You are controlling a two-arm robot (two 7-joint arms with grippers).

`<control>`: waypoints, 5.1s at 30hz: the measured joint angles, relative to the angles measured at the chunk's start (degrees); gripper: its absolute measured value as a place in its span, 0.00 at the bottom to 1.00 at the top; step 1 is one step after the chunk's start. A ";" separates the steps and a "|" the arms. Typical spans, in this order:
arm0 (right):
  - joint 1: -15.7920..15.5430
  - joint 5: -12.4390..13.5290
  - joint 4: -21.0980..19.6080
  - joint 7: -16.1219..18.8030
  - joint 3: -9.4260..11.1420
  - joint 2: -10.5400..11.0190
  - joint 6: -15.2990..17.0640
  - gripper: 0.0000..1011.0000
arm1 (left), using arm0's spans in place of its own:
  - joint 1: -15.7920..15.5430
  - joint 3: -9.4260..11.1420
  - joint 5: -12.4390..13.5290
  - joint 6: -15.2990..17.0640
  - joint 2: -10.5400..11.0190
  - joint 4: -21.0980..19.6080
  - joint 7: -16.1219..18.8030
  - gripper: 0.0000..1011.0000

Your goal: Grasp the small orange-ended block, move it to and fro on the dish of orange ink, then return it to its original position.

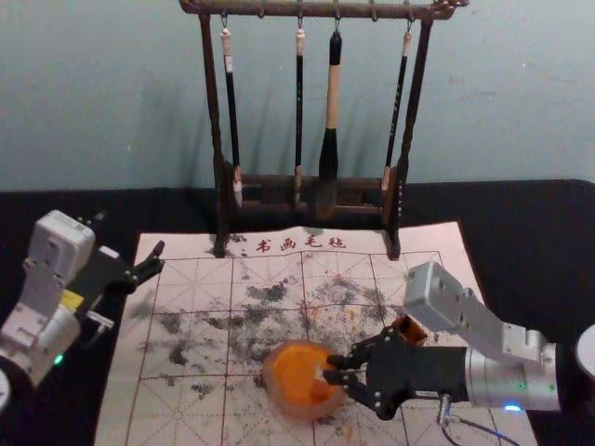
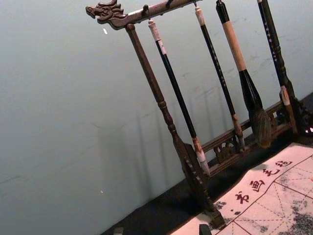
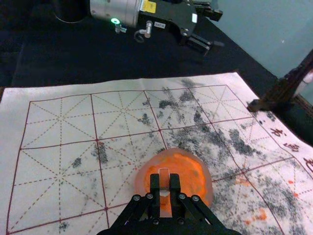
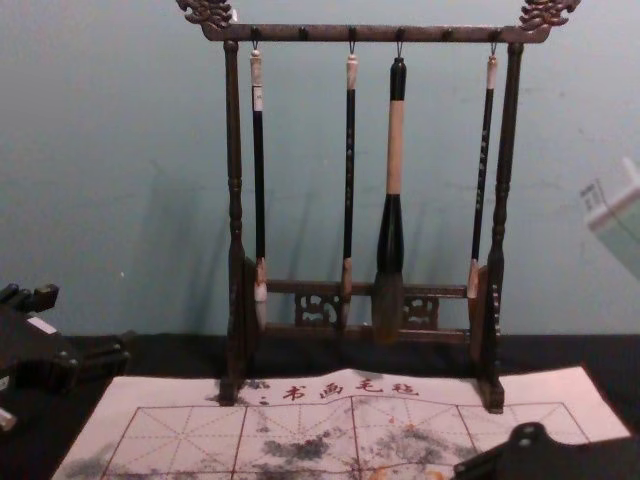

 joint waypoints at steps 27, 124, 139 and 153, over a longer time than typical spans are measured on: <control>4.25 -2.28 5.03 -0.01 -1.98 -3.41 -0.50 0.08 | 0.00 0.00 0.00 0.00 0.00 0.00 0.00 0.99; -10.00 5.94 -6.00 -12.23 15.07 3.61 9.83 0.08 | 0.00 0.00 0.00 0.00 0.00 0.00 0.00 0.99; -8.72 5.03 -3.87 -11.71 13.15 2.95 10.35 0.08 | 0.00 0.00 0.00 0.00 0.00 0.00 0.00 0.99; -7.96 4.23 -2.05 -11.60 12.30 2.13 10.36 0.08 | 0.00 0.00 0.00 0.00 0.00 0.00 0.00 0.99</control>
